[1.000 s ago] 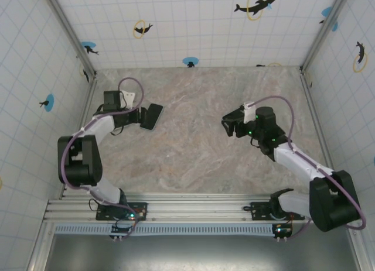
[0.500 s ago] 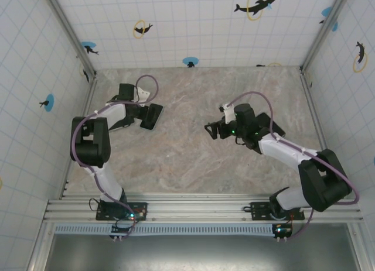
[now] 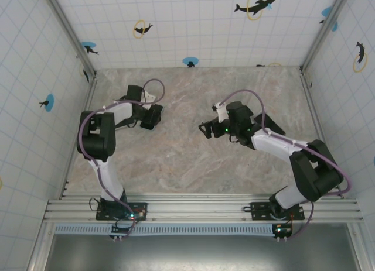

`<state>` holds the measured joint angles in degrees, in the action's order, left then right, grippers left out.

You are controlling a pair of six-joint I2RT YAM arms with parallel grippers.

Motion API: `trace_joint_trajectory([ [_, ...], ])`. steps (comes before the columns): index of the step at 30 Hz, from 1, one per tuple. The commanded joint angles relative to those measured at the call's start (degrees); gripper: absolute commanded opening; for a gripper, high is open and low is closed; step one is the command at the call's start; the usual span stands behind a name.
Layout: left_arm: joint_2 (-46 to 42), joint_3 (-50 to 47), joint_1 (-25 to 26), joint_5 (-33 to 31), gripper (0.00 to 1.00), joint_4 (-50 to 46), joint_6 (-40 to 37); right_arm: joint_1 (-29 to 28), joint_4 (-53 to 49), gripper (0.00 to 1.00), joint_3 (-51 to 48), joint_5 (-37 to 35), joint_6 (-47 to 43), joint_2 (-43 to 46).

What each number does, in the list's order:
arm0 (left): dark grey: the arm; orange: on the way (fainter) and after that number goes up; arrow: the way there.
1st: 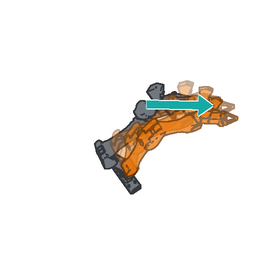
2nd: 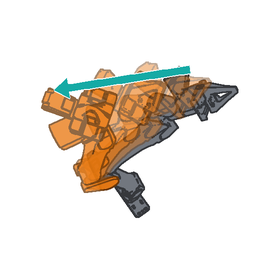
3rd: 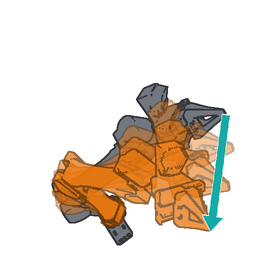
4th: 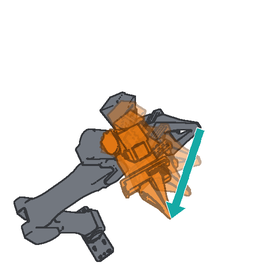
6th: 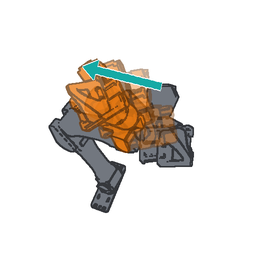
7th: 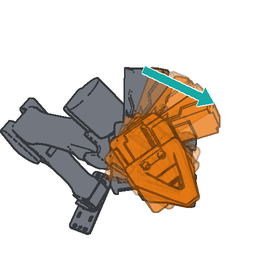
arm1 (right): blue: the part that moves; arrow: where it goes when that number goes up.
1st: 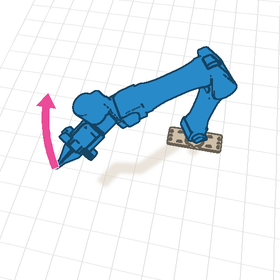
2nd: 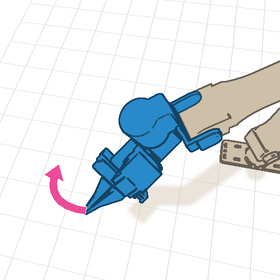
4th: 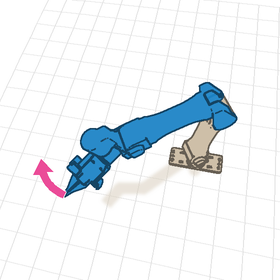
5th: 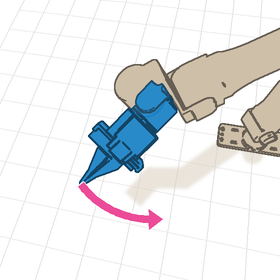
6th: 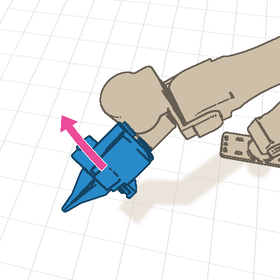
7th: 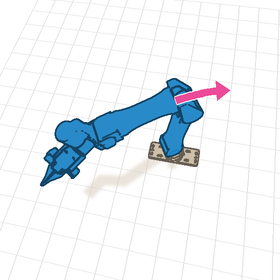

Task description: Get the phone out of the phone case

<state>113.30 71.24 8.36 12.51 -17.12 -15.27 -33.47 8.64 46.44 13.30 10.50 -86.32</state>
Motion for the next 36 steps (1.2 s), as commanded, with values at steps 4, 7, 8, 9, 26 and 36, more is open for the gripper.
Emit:
trace_joint_trajectory([
  [4, 2.5, 2.1, 0.2, -4.1, 0.97, -0.8, -0.1, -0.5, -0.7, 0.99, 3.0, -0.2, 0.9, -1.5],
  [7, 3.1, 2.1, 0.5, -3.6, 0.93, -0.9, 0.6, -0.5, -0.7, 0.99, 3.4, -0.2, 1.1, -1.9],
  [8, 3.1, 1.9, 0.7, -3.3, 0.92, -0.9, 1.1, -0.6, -0.7, 0.99, 3.4, -0.2, 1.1, -2.0],
  [9, 3.1, 1.7, 0.7, -3.3, 0.91, -0.9, 1.4, -0.5, -0.8, 0.99, 3.6, -0.3, 1.1, -2.2],
  [26, -2.4, 2.5, 1.6, -7.0, 0.71, -2.5, 18.2, -0.5, 7.6, 0.99, 2.9, 0.6, 11.0, -5.0],
  [36, -14.2, -2.0, 2.8, -4.2, 0.69, 2.9, 30.1, -3.2, 12.6, 0.99, 3.6, -3.0, 22.9, -8.0],
])
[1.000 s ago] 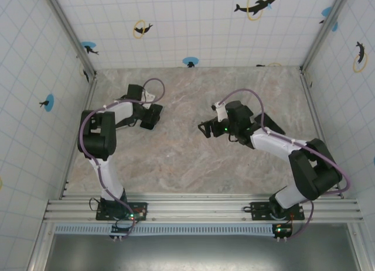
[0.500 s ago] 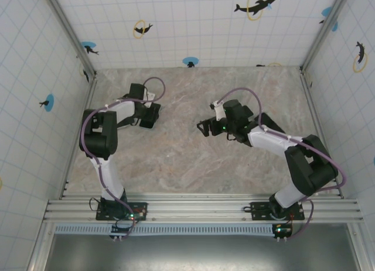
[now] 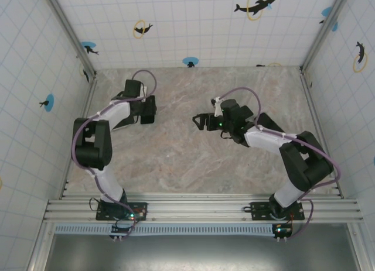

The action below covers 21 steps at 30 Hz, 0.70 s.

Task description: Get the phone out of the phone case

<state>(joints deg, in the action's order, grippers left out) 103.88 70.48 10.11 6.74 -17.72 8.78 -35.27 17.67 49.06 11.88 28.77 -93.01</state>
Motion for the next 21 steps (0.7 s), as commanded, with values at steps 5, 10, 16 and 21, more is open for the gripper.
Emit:
trace_joint_trajectory([
  [5, -9.5, -4.1, 3.2, 3.5, 0.69, 5.0, 12.1, -3.4, 9.1, 0.99, 1.5, -0.1, 8.1, -3.2],
  [10, -13.9, -8.2, 5.4, 5.1, 0.69, 8.1, 18.1, -6.1, 11.0, 1.0, 5.1, 2.6, 8.3, -6.4],
  [16, -17.6, -11.1, 7.7, 5.4, 0.69, 10.1, 22.1, -8.1, 12.8, 0.88, 9.3, 5.6, 10.4, -10.8],
  [21, -19.1, -12.1, 8.8, 4.9, 0.69, 10.3, 23.1, -9.3, 13.5, 0.75, 12.3, 7.3, 11.7, -13.9],
])
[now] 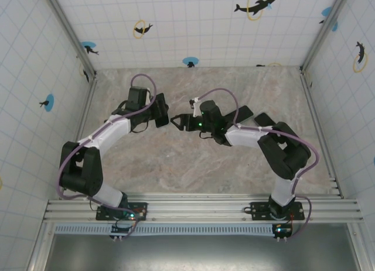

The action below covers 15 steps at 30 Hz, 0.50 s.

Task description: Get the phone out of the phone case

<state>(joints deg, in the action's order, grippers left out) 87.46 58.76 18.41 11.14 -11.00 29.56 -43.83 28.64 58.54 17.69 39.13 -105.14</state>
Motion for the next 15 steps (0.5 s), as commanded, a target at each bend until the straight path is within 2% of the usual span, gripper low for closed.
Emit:
trace_joint_trajectory([
  [1, -2.9, -0.5, 0.6, 0.5, 0.69, 3.6, 2.5, -0.9, 2.6, 0.73, 3.2, 1.6, 1.4, -2.1],
  [4, -3.2, -0.5, 1.2, 0.6, 0.69, 3.7, 2.6, -1.3, 2.7, 0.66, 4.2, 1.7, 2.0, -3.4],
  [6, -3.5, -0.3, 1.4, 0.5, 0.7, 3.6, 2.7, -1.5, 2.9, 0.54, 5.0, 1.5, 2.6, -4.3],
  [11, -3.4, -0.2, 2.3, 0.5, 0.69, 3.8, 3.0, -2.0, 2.8, 0.48, 7.0, 1.6, 3.6, -5.7],
  [15, -3.3, -0.3, 2.7, 0.6, 0.7, 4.1, 3.1, -2.1, 3.2, 0.39, 7.7, 1.5, 4.6, -6.5],
])
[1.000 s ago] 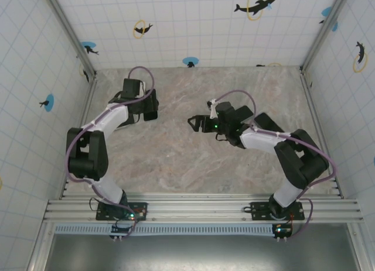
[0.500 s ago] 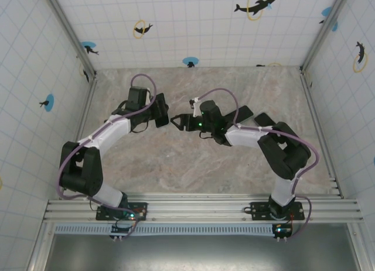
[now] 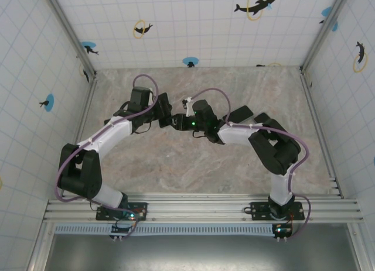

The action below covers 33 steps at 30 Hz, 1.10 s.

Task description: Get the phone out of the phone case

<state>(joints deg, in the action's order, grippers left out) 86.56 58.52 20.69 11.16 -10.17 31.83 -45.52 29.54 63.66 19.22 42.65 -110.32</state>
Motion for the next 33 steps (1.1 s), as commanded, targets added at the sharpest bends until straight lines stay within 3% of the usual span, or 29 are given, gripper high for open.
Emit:
trace_joint_trajectory([
  [1, -2.3, 0.0, 0.6, 0.6, 0.69, 3.3, 0.9, -0.4, 2.5, 0.36, 2.8, 0.1, 1.4, -1.5],
  [7, -2.3, 0.2, 0.8, 1.1, 0.74, 3.5, 0.8, -0.4, 3.2, 0.18, 3.5, 0.6, 2.7, -2.0],
  [10, -2.5, 0.2, 0.8, 1.1, 0.85, 3.6, 0.3, -0.4, 3.3, 0.14, 3.3, 0.4, 2.8, -1.6],
  [12, -3.2, 0.0, 0.8, 0.8, 0.97, 3.8, -0.8, -0.4, 3.3, 0.12, 3.1, 0.4, 3.0, -1.1],
  [19, -5.3, -0.4, -1.0, -0.6, 0.98, 2.9, -2.8, 1.0, 6.1, 0.11, 0.2, 1.0, 5.2, 1.6],
  [27, -4.7, 0.1, -7.5, 11.4, 0.97, 6.8, 1.6, 3.4, 13.8, 0.11, -5.4, 5.6, 12.6, 6.0],
  [33, -1.7, 1.2, -9.5, 24.1, 0.88, 12.7, 6.1, 5.3, 24.2, 0.11, -8.9, 9.9, 22.1, 7.6],
])
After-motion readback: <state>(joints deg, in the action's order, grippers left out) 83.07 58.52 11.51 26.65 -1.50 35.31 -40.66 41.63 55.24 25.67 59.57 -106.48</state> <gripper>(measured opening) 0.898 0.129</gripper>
